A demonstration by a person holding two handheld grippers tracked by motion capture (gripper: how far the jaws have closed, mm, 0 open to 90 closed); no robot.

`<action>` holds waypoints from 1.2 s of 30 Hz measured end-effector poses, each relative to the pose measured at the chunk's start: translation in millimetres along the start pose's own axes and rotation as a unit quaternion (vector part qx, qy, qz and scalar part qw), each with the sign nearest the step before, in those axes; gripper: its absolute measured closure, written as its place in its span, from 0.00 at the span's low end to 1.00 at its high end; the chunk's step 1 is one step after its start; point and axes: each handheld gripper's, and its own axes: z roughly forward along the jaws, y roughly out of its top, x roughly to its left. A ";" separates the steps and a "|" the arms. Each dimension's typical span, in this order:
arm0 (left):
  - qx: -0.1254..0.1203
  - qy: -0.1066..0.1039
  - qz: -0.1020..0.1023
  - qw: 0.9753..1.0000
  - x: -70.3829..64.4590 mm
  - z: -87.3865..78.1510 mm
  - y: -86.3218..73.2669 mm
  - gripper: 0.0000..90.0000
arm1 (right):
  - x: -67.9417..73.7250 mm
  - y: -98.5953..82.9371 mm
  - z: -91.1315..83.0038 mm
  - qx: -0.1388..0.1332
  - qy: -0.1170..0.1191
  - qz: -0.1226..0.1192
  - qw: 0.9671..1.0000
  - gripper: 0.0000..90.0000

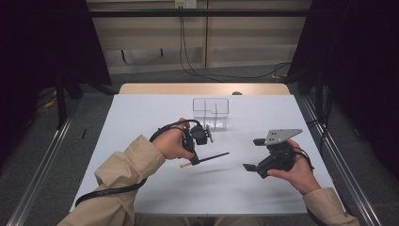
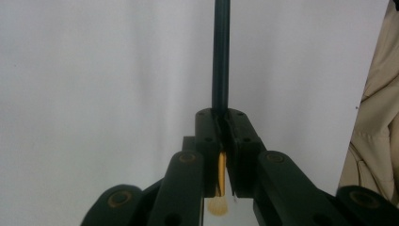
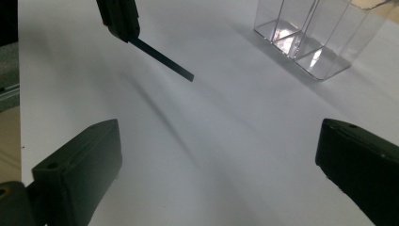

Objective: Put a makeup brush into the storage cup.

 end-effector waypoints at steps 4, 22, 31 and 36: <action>0.003 -0.002 0.007 1.000 -1.6 1.4 3.4 0.94 | 0.2 8.0 4.8 0.026 0.008 -0.013 1.000 0.02; 0.010 -0.012 0.027 1.000 -9.3 2.6 14.7 0.94 | 2.8 33.6 24.9 0.092 0.047 -0.077 0.992 0.20; 0.009 -0.013 0.032 0.999 -11.6 5.0 17.7 0.94 | 2.7 42.1 32.2 0.115 0.065 -0.098 0.986 0.32; 0.009 -0.015 0.034 0.999 -11.6 5.0 18.2 0.94 | 5.5 46.9 36.4 0.123 0.074 -0.114 0.983 0.38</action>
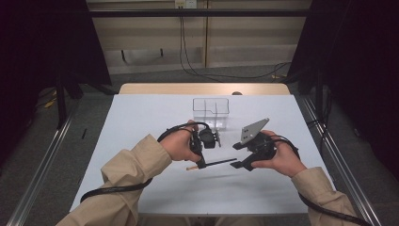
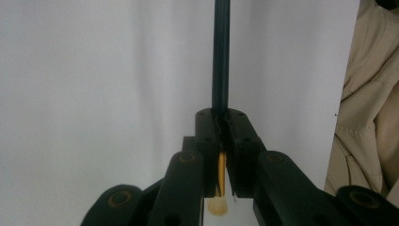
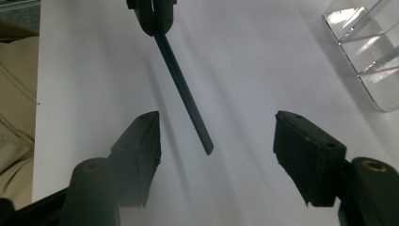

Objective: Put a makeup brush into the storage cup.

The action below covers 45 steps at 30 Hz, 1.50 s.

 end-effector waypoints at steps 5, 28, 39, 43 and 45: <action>-0.001 -0.004 0.003 1.000 -1.0 0.1 1.3 0.94 | 2.9 4.0 8.8 0.013 0.013 -0.019 1.000 0.47; -0.020 -0.043 0.010 0.999 -1.0 -4.3 3.5 0.94 | 10.6 11.2 24.1 0.047 0.051 -0.061 0.996 0.90; -0.068 -0.063 -0.004 0.996 6.0 -19.2 -1.8 0.93 | 15.8 2.2 33.9 0.063 0.065 -0.060 0.994 0.94; -0.074 -0.066 -0.004 0.995 7.5 -20.4 -3.1 0.93 | 15.4 1.4 35.3 0.059 0.068 -0.059 0.994 0.95; -0.076 -0.065 -0.005 0.995 7.7 -20.3 -3.3 0.93 | 15.4 1.1 35.4 0.057 0.070 -0.053 0.994 0.95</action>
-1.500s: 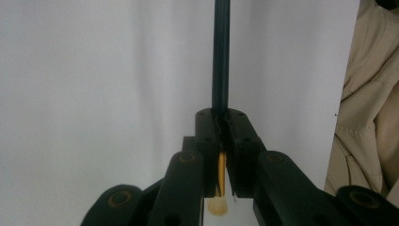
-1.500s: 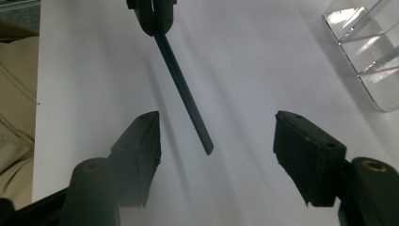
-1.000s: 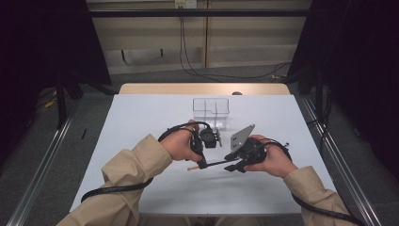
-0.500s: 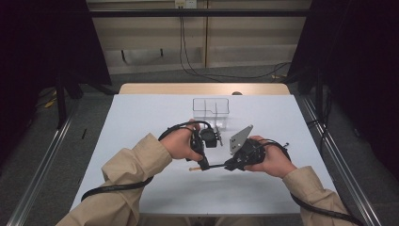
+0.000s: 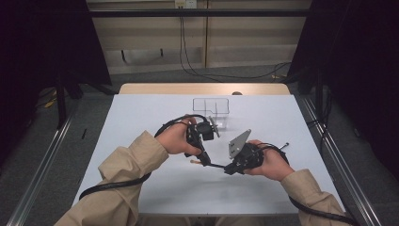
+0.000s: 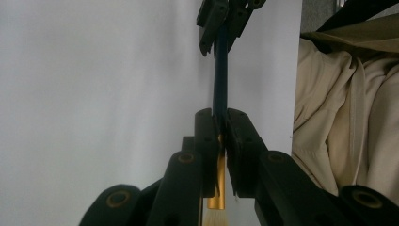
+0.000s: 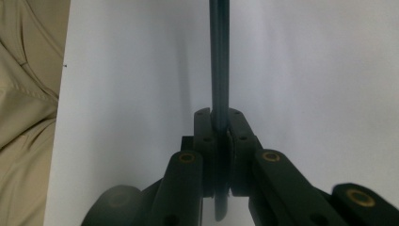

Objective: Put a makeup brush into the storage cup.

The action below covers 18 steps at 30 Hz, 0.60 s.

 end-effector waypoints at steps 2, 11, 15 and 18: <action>-0.002 -0.001 -0.001 1.000 0.7 0.0 -0.3 0.93 | -0.5 -0.3 -0.1 -0.001 0.000 0.000 1.000 0.95; -0.004 0.000 0.001 1.000 1.7 0.6 -0.9 0.92 | 0.0 -1.2 1.8 -0.001 0.000 0.001 1.000 0.95; -0.011 -0.001 0.002 1.000 1.5 0.9 -3.5 0.85 | 0.3 -2.8 1.2 0.002 -0.003 0.005 1.000 0.95; -0.022 0.001 -0.001 1.000 1.3 -0.6 -5.6 0.74 | -0.5 -4.6 -0.1 0.001 -0.007 0.008 1.000 0.95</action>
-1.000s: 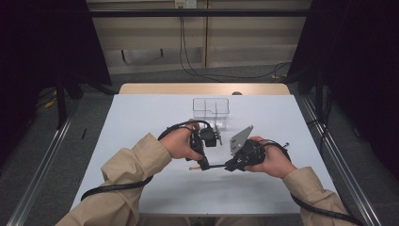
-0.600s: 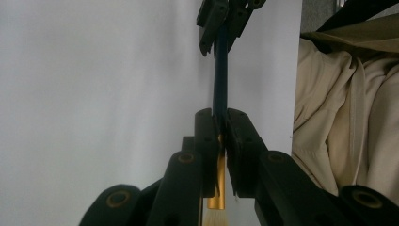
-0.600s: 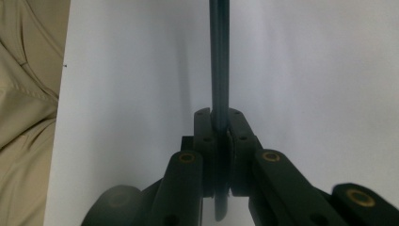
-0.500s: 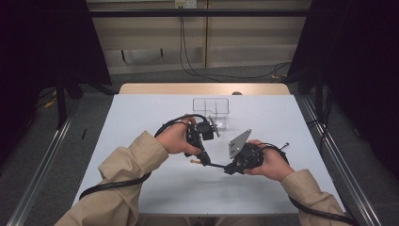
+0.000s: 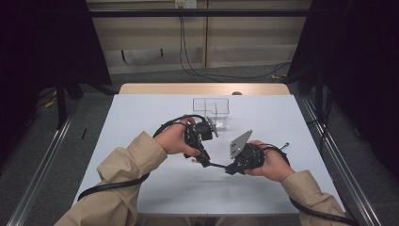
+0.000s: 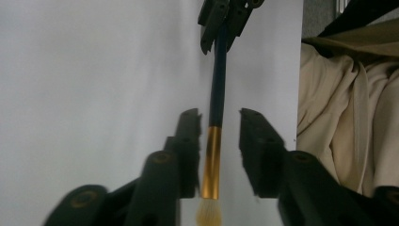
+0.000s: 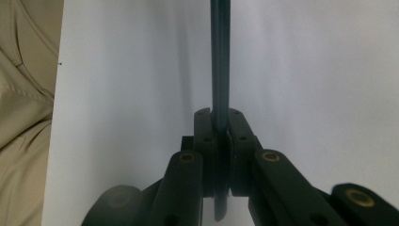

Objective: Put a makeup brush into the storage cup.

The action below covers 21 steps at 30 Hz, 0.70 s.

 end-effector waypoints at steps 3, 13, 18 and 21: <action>-0.019 0.001 -0.002 1.000 0.1 -2.6 -2.2 0.63 | -1.0 -2.1 -1.3 -0.001 -0.006 0.008 1.000 0.95; -0.045 0.026 -0.015 0.999 2.3 -6.6 -11.1 0.35 | -2.4 -6.5 -2.5 -0.007 -0.009 0.017 1.000 0.95; -0.067 0.039 -0.018 0.997 4.2 -9.3 -18.6 0.20 | -2.5 -9.6 -3.3 -0.011 -0.012 0.023 1.000 0.95; -0.089 0.041 -0.020 0.995 5.2 -9.9 -26.0 0.17 | -2.9 -13.0 -4.1 -0.019 -0.016 0.031 0.999 0.95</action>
